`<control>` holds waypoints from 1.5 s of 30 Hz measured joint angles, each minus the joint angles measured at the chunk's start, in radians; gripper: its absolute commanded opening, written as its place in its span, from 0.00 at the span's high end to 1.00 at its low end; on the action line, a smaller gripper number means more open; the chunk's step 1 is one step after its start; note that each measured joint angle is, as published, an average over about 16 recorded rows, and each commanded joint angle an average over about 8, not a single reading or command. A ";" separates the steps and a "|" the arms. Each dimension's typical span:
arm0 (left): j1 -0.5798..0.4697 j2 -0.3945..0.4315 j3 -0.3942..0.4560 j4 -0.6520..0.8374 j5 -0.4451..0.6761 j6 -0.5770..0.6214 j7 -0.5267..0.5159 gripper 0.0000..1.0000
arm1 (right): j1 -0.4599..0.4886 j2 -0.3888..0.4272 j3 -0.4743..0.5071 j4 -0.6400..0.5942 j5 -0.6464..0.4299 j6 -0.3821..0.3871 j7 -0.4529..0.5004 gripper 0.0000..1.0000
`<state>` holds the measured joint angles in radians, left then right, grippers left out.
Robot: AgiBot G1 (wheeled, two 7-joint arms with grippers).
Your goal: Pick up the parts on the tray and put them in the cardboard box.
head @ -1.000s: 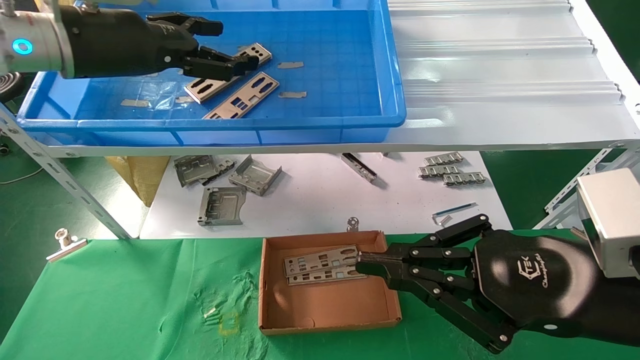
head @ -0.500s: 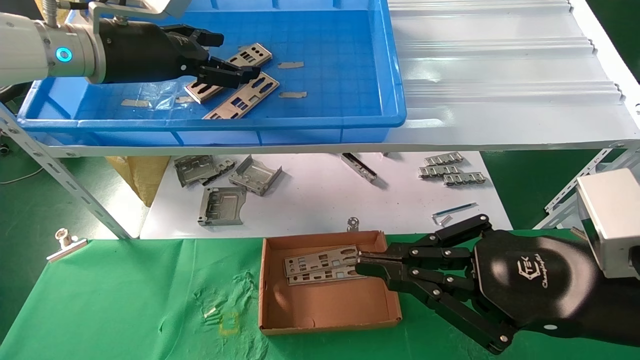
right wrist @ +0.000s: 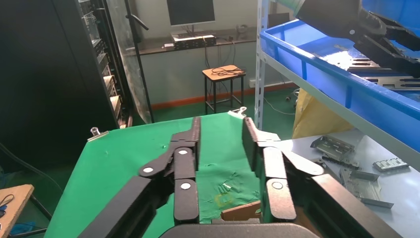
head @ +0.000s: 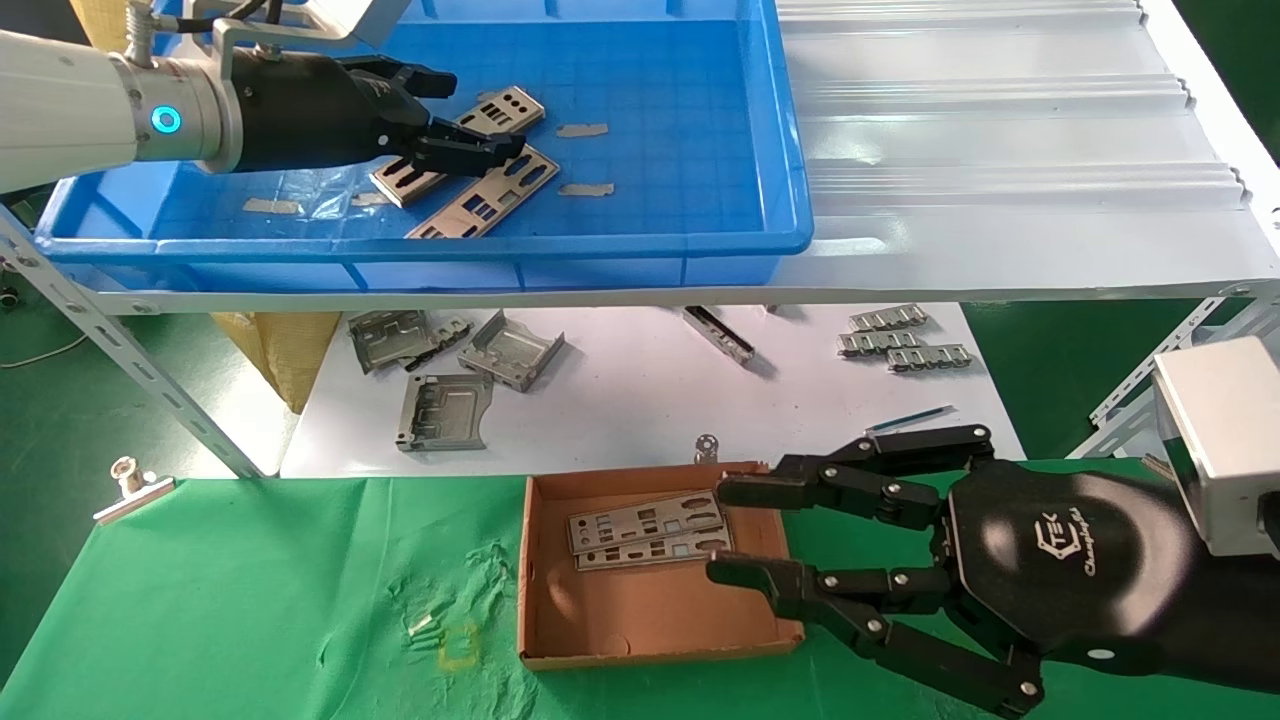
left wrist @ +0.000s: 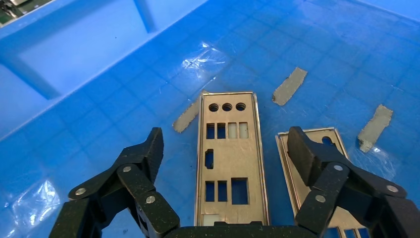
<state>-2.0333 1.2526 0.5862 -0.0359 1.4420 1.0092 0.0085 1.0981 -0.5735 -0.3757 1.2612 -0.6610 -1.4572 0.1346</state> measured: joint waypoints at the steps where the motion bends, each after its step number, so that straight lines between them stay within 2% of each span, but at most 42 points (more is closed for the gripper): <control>1: -0.001 0.002 0.000 0.003 0.000 -0.002 0.001 1.00 | 0.000 0.000 0.000 0.000 0.000 0.000 0.000 0.00; 45: -0.043 -0.010 -0.022 0.020 -0.031 -0.025 0.031 1.00 | 0.000 0.000 0.000 0.000 0.000 0.000 0.000 0.00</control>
<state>-2.0763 1.2423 0.5640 -0.0159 1.4107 0.9839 0.0393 1.0982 -0.5734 -0.3761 1.2612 -0.6608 -1.4571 0.1344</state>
